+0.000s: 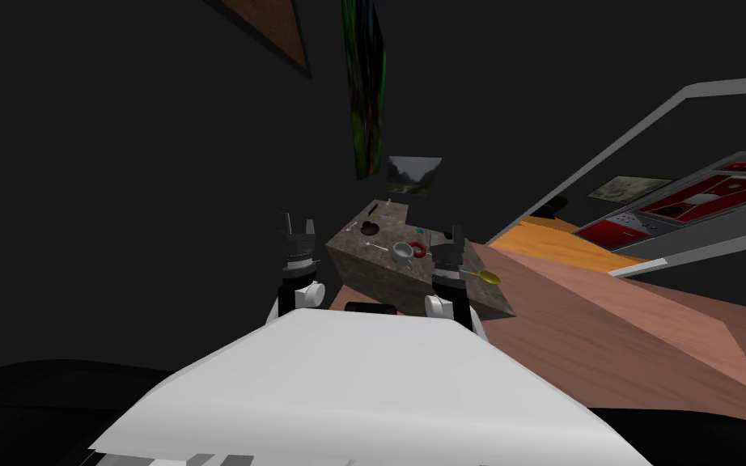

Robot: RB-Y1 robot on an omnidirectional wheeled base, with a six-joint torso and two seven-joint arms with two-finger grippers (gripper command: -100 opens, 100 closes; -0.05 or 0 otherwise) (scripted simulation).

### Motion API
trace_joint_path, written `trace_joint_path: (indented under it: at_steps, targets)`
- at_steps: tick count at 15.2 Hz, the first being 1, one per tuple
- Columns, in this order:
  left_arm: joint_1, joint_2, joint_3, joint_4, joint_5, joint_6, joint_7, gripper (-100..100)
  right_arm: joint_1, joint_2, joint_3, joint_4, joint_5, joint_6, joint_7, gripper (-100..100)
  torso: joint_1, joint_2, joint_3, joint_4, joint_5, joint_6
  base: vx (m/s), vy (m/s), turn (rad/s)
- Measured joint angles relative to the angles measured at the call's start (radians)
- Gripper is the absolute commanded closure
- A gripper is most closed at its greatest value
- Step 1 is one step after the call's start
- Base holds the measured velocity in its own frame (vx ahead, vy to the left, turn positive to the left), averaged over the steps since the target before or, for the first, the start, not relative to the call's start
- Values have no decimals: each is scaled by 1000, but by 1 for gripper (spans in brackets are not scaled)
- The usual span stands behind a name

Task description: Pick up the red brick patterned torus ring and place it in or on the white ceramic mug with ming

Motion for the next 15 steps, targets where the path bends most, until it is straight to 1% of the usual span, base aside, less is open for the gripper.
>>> trace_joint_path:
  at_steps: [1,5,8,15]
  targets:
    - [0,0,0,0,0,0,0,0,-1,-11,-1,1,3,1,2,-100,-1,0,0,0,0,0,-7,-36,28]
    - [0,0,0,0,0,0,0,0,-8,-86,-14,8,33,17,23,-100,-3,1,1,0,-1,0,-20,-44,54]
    - [0,0,0,0,0,0,0,0,-17,-147,-28,18,65,36,46,-100,-5,2,1,0,-1,0,-26,-51,53]
    - [0,0,0,0,0,0,0,0,-30,-270,-55,52,138,74,108,-100,-4,2,1,0,-1,0,-26,-41,76]
